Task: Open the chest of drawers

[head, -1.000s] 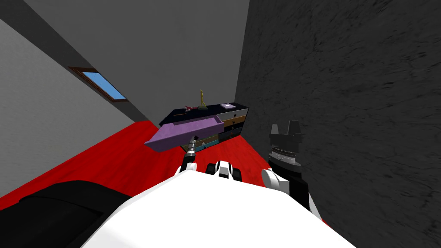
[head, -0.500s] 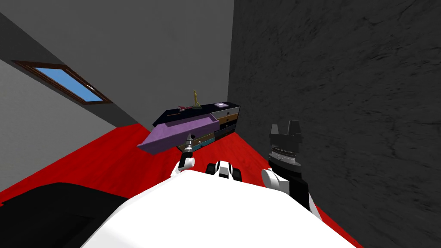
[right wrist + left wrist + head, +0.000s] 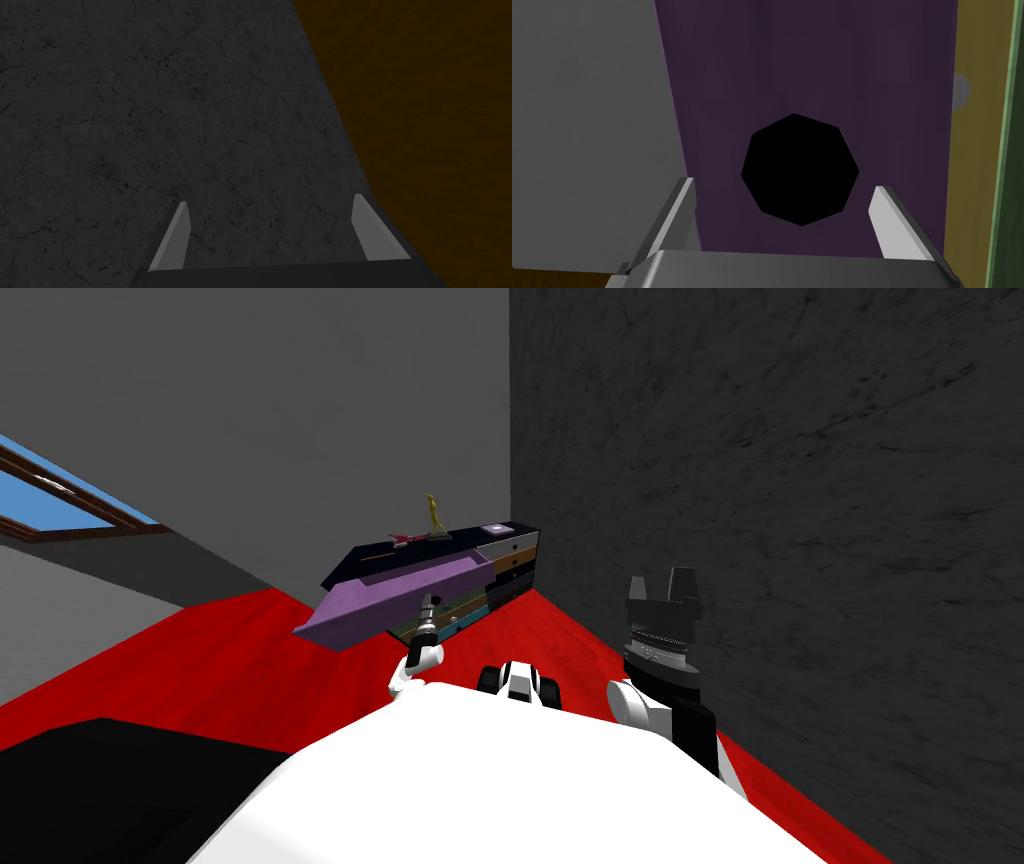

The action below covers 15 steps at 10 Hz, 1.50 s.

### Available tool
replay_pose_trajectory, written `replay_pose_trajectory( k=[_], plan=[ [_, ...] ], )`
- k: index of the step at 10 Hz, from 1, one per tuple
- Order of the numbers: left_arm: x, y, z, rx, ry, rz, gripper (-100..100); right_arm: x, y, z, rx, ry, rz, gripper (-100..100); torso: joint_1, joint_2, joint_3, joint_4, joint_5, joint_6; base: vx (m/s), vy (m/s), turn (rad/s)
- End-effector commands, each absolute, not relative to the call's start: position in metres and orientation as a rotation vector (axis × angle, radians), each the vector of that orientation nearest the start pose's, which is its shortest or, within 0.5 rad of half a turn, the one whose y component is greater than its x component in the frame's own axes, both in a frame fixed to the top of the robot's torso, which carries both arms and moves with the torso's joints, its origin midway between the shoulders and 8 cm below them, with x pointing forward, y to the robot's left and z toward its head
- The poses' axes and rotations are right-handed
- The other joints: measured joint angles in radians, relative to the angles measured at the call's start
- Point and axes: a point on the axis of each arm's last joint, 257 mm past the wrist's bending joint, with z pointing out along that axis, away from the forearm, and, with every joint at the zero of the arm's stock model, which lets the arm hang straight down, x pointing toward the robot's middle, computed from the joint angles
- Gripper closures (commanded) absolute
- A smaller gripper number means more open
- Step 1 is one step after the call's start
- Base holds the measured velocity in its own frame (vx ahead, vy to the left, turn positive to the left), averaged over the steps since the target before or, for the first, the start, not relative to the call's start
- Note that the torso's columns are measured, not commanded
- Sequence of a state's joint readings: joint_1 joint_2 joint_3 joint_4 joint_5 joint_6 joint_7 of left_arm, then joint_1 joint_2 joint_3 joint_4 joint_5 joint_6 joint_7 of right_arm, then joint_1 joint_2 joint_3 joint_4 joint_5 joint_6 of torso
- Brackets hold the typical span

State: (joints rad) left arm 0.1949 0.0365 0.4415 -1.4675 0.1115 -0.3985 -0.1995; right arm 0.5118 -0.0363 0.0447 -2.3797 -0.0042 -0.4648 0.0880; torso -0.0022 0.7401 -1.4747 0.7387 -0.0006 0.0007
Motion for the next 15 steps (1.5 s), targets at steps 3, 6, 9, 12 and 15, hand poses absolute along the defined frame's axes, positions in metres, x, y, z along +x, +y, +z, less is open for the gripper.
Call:
replay_pose_trajectory(
  k=[3,6,9,12,15],
  plan=[
    [0.395,0.548,-0.237,-1.205,0.788,-0.598,-100,0.330,-0.259,0.057,0.565,0.622,1.278,0,0.002,-0.004,-0.002,-0.001,0.001,0.000,-0.083,-0.017,-0.170],
    [0.399,0.586,-0.226,-1.233,0.736,-0.545,-100,0.330,-0.259,0.057,0.565,0.622,1.278,0,0.000,-0.002,-0.001,0.000,0.000,0.000,-0.127,-0.039,-0.289],
    [0.380,0.625,-0.218,-1.264,0.668,-0.482,-100,0.330,-0.259,0.057,0.565,0.622,1.278,0,-0.003,-0.003,-0.002,0.001,-0.002,0.005,-0.124,-0.046,-0.223],
    [0.374,0.661,-0.212,-1.312,0.605,-0.436,-100,0.330,-0.259,0.057,0.565,0.622,1.278,0,-0.005,-0.003,-0.002,0.003,-0.005,0.005,-0.127,-0.052,-0.281],
    [0.361,0.668,-0.220,-1.338,0.597,-0.415,0,0.330,-0.259,0.057,0.565,0.623,1.278,0,-0.005,-0.005,-0.004,0.002,-0.006,0.002,-0.048,-0.025,-0.069]
  ],
)
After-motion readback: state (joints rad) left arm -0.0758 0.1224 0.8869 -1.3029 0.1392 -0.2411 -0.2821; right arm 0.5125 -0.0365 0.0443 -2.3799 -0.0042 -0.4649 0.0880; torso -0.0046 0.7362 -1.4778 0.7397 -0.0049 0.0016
